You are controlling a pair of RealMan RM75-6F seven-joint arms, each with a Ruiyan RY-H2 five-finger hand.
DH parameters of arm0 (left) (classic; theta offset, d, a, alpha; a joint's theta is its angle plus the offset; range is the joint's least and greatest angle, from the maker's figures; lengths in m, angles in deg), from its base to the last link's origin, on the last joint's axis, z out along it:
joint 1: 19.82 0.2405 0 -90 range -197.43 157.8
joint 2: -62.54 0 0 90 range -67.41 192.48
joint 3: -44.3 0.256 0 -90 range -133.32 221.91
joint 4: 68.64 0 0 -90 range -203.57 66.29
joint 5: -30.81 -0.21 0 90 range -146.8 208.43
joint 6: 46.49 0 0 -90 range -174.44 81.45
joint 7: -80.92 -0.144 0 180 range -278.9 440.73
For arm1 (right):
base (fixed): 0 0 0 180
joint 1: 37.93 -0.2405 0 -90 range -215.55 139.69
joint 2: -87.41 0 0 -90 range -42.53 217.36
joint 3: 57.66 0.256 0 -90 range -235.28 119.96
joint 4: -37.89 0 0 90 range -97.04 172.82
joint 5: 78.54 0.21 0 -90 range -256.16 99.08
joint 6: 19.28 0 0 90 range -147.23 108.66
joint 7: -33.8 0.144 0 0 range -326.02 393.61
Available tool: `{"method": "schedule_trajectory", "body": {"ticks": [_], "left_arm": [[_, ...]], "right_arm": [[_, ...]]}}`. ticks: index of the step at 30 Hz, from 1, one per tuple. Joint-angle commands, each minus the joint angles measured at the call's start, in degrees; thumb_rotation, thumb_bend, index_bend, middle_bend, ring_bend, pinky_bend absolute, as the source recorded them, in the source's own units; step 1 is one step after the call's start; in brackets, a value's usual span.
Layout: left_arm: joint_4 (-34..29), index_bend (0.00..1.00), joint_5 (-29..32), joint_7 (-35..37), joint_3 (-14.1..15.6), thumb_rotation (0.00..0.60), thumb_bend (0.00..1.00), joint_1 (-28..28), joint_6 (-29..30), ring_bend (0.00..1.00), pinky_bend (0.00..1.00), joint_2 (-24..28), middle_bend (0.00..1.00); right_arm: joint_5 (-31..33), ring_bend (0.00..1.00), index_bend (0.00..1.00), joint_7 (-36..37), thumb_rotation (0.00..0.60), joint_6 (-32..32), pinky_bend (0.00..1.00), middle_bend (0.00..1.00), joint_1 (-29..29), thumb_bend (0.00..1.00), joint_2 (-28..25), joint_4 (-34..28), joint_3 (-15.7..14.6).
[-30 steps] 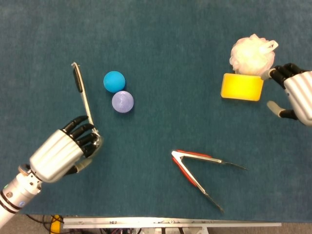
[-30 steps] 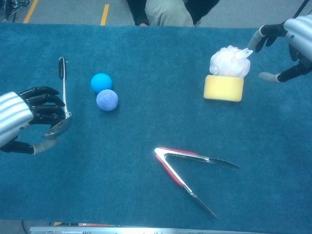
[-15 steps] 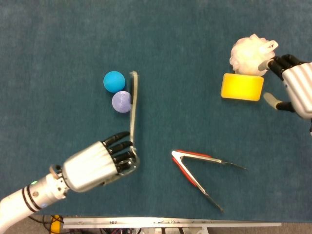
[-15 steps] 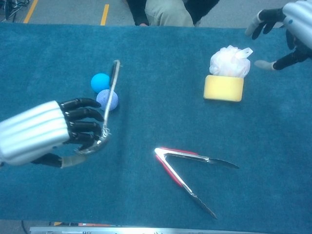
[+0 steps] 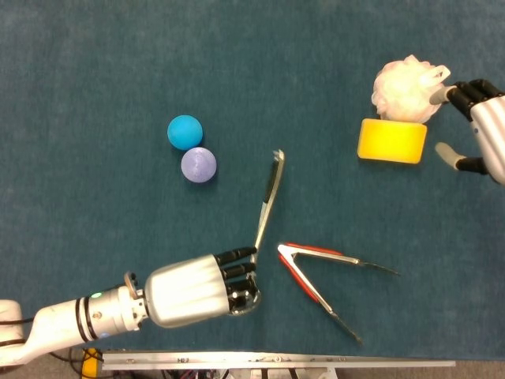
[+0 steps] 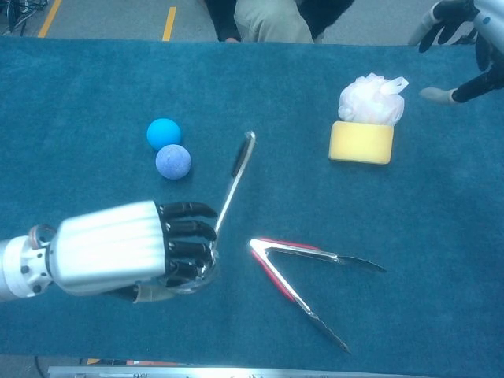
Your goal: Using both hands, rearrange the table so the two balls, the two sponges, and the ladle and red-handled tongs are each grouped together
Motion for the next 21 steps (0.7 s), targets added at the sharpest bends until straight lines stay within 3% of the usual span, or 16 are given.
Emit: {"method": "schedule_trajectory", "body": {"ticks": [1, 21], "left_arm": [[0.2, 0.70, -0.5, -0.1, 0.7, 0.600, 0.37, -1.1, -1.2, 0.25, 0.18, -0.6, 0.41], [0.7, 0.63, -0.3, -3.9, 2.2, 0.600, 0.37, -7.5, -10.0, 0.22, 0.18, -4.5, 0.36]], "right_arm": [[0.1, 0.34, 0.37, 0.2, 0.600, 0.1, 0.64, 0.42, 0.0, 0.17, 0.1, 0.2, 0.0], [0.7, 0.34, 0.37, 2.5, 0.600, 0.0, 0.64, 0.42, 0.5, 0.16, 0.6, 2.4, -0.5]]}}
